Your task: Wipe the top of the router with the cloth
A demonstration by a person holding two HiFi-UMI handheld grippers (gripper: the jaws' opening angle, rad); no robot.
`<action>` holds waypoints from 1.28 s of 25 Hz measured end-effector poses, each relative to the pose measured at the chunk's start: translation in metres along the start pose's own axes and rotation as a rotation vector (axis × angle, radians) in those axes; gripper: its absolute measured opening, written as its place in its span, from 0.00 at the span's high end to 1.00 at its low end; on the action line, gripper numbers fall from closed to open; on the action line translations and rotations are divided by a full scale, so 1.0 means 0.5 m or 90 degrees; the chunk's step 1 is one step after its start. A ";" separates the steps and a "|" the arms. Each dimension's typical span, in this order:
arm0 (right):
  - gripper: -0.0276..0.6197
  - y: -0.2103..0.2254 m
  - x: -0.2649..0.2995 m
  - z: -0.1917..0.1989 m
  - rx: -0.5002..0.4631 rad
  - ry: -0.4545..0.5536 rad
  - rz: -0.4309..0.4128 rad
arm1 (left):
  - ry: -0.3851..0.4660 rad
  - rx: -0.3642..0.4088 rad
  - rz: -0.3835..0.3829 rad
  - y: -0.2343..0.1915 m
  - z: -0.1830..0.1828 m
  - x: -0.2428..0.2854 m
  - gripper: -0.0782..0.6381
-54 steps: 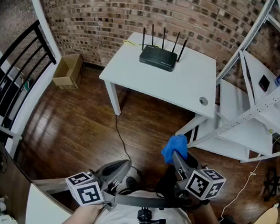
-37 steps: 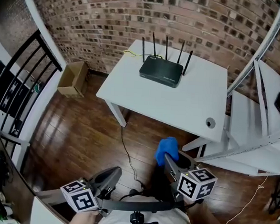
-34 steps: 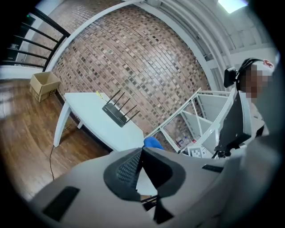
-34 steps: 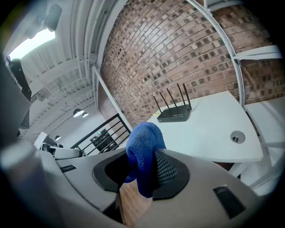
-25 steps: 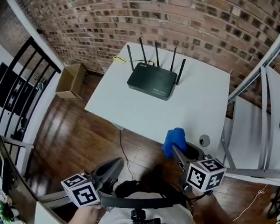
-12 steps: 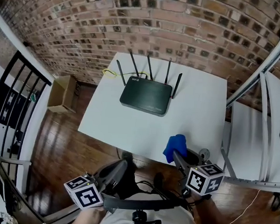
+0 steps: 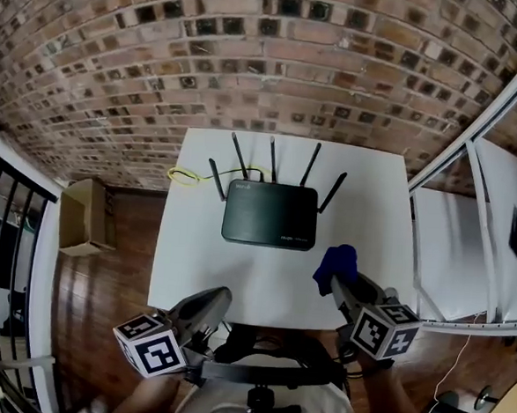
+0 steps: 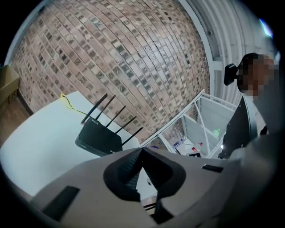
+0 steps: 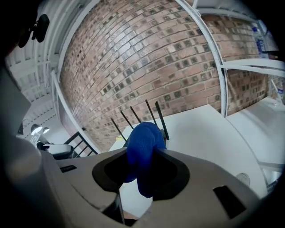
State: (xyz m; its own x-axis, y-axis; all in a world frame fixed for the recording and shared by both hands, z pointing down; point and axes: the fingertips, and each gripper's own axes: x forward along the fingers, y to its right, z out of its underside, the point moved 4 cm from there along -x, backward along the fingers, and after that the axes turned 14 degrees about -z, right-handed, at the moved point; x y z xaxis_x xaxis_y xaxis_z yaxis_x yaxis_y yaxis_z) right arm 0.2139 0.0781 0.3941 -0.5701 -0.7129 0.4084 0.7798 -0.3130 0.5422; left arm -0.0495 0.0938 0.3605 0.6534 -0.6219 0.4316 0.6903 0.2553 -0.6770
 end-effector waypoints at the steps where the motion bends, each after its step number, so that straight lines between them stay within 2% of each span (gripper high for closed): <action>1: 0.75 -0.003 0.011 -0.007 0.001 0.008 0.009 | -0.010 0.008 0.008 -0.009 -0.013 0.006 0.86; 8: 0.75 0.035 0.035 -0.039 0.006 0.020 0.036 | -0.017 0.011 0.021 -0.014 -0.061 0.053 0.86; 16: 0.75 0.139 0.065 -0.075 0.017 0.010 -0.025 | -0.015 -0.002 -0.063 0.037 -0.019 0.104 0.86; 19: 0.75 0.159 0.066 -0.097 -0.003 0.013 -0.038 | -0.011 0.002 -0.070 0.057 -0.015 0.126 0.86; 25: 0.75 0.185 0.057 -0.123 -0.066 0.017 0.001 | -0.003 0.030 -0.042 0.096 -0.038 0.155 0.86; 29: 0.75 0.184 0.076 -0.133 -0.119 0.004 0.041 | -0.011 0.025 -0.029 0.077 -0.061 0.155 0.86; 32: 0.75 0.168 0.097 -0.143 -0.137 0.011 0.073 | -0.022 0.026 -0.015 0.045 -0.085 0.152 0.86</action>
State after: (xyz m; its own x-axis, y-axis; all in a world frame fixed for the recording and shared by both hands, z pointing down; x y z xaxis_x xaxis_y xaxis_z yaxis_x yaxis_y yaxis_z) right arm 0.2701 -0.0276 0.4070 -0.4716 -0.7615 0.4446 0.8773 -0.3541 0.3239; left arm 0.0024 0.0209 0.3527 0.6464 -0.6026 0.4681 0.7176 0.2714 -0.6414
